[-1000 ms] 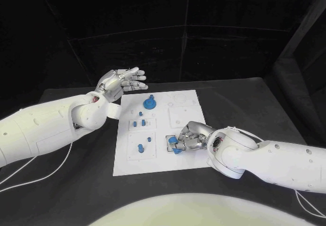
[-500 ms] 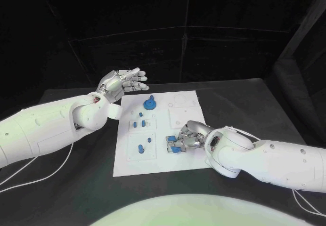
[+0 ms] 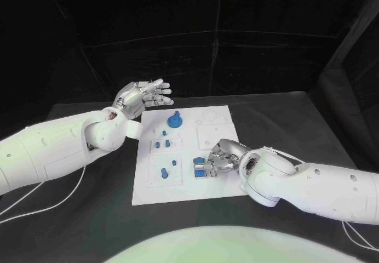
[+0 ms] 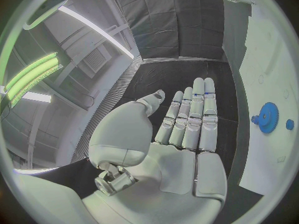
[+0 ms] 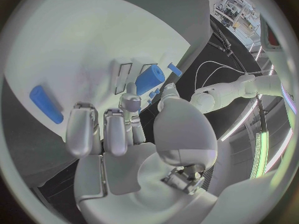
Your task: Assemble the parts on the task board
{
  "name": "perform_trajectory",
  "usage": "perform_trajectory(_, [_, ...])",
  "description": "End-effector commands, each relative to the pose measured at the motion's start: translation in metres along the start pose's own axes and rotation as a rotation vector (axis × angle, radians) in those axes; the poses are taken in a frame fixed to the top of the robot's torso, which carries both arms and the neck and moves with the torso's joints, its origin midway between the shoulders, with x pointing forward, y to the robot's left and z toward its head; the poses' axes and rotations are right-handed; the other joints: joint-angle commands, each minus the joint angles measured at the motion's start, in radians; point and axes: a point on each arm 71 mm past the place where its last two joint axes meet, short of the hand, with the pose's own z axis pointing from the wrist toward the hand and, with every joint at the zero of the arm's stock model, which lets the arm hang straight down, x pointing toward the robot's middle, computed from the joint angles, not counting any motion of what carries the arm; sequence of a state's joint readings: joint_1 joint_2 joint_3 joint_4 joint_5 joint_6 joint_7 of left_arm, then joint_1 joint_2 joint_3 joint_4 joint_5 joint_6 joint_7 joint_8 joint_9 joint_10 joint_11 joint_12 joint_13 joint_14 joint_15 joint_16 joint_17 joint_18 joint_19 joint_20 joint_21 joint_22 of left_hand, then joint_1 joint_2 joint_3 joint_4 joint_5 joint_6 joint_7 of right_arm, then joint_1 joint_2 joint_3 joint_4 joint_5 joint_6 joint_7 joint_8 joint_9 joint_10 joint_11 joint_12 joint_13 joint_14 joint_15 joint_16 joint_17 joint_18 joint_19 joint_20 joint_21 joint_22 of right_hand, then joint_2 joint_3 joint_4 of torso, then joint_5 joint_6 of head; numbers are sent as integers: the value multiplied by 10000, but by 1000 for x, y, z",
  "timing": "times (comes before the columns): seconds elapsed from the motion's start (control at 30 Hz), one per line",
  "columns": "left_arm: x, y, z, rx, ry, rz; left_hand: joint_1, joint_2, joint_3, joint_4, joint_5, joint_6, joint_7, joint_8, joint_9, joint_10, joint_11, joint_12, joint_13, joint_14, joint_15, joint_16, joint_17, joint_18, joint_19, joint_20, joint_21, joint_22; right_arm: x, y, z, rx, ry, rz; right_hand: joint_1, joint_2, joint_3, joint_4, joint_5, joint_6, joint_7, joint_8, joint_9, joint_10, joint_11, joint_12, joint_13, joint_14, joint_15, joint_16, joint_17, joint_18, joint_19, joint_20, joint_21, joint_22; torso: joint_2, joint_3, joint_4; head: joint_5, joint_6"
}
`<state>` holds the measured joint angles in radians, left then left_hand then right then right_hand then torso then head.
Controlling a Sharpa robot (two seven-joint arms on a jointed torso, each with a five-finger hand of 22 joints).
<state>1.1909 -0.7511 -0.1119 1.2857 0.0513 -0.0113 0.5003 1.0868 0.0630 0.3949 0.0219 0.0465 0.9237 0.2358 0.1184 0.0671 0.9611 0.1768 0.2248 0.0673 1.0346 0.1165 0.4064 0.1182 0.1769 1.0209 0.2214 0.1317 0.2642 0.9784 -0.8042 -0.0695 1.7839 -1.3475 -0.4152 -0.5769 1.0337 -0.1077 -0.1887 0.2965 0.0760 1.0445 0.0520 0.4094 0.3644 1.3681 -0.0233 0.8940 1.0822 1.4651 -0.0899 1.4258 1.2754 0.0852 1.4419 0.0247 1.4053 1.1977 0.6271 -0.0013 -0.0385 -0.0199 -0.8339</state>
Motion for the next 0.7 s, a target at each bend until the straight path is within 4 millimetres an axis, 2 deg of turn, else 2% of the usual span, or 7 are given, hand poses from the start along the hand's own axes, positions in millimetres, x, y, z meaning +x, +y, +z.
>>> perform_trajectory(0.03, [1,-2,0,128,94,-37,-15,-94,-69,9,27,-90,34,48,11,-68,18,30,11,-15,41,-23,-14,47,11,45,-38,-16,-3,3,-2,-360,-294,-193,82,52,176,-18,120,-97,18,-8,43,-65,34,-59,-13,520,39,-46,-7,-135,-89,0,-68,-13,8,9,-3,7,-12])
perform_trajectory(0.17, [0,-2,0,128,81,-31,-15,-94,-69,9,27,-90,34,48,11,-68,18,30,11,-15,41,-23,-14,47,11,45,-38,-16,-4,5,-6,-700,-299,-230,674,276,372,-98,493,-134,14,30,131,-40,29,-68,2,533,37,-53,18,-135,-86,-5,-71,-2,2,10,-13,26,-17])
perform_trajectory(0.37, [-1,-2,-1,127,68,-27,-10,-101,-72,2,27,-93,34,52,12,-73,18,37,11,-16,42,-22,-14,47,12,46,-40,-23,-4,8,-12,-1112,-194,-469,1932,492,521,-564,870,-164,3,92,258,18,12,1,83,565,18,-6,144,-160,-33,-22,-12,140,-1,5,-21,68,-11])
perform_trajectory(0.47, [-1,-2,-1,128,71,-29,-10,-101,-72,2,27,-93,34,52,12,-73,18,37,11,-16,42,-22,-14,47,12,46,-40,-23,-3,9,-12,-1170,-118,-615,2253,532,516,-734,960,-168,4,113,297,32,8,17,106,576,17,19,200,-170,-16,-25,11,193,-6,-9,-4,39,-5])
perform_trajectory(0.6, [0,-2,-1,126,86,-37,-10,-101,-72,2,27,-93,34,52,12,-73,18,37,11,-16,42,-22,-14,47,12,46,-40,-23,-2,10,-11,-1140,-81,-798,2605,628,520,-928,1001,-175,4,130,340,36,4,0,108,581,14,31,237,-177,-7,-26,26,231,8,0,14,71,-5])
perform_trajectory(0.7, [0,-2,-1,125,89,-39,-10,-101,-72,2,27,-93,34,52,12,-73,18,37,11,-16,42,-22,-14,47,12,46,-40,-23,-2,10,-9,-1003,-133,-911,2725,792,554,-969,1033,-166,-4,139,360,54,-3,18,126,587,11,47,272,-184,6,-27,44,269,4,-6,27,63,-16])
